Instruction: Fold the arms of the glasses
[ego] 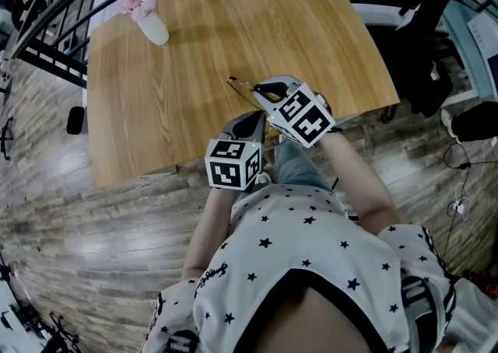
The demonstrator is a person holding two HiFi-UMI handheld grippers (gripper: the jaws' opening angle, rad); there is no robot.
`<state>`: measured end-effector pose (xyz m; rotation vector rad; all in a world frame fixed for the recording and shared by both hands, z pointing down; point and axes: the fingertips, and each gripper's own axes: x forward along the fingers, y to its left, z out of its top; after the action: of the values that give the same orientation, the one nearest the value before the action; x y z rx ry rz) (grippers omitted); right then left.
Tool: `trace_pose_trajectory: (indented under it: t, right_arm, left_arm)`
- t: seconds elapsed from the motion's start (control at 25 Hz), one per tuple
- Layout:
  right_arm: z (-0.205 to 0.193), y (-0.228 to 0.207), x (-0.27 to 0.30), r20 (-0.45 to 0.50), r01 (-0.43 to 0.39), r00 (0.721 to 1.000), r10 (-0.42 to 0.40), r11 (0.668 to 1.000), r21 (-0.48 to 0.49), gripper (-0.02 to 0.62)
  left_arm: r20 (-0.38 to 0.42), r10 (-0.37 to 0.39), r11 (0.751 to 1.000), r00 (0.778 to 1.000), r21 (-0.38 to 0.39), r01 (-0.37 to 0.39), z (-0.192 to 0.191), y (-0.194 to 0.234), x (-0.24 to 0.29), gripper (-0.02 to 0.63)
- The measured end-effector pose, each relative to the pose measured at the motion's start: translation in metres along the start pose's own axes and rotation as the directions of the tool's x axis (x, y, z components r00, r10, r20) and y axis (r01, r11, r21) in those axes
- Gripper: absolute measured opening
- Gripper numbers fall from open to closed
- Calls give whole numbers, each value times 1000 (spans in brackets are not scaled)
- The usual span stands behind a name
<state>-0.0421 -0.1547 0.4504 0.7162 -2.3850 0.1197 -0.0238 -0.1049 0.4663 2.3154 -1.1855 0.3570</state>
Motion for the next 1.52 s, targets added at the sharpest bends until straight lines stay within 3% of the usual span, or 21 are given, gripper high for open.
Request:
trace_pose_trajectory:
  t: [0.92,1.52]
  right_arm:
    - [4,10,5,1,-36,999,36,999,-10,32]
    - [-1,-19,-1,6,32,999,-32,999,17,32]
  left_arm:
    - [26,-3,1000,1000,-14,3,6,4,3,12]
    - [68,38,998,997,-52,-34,2,24,-21,18]
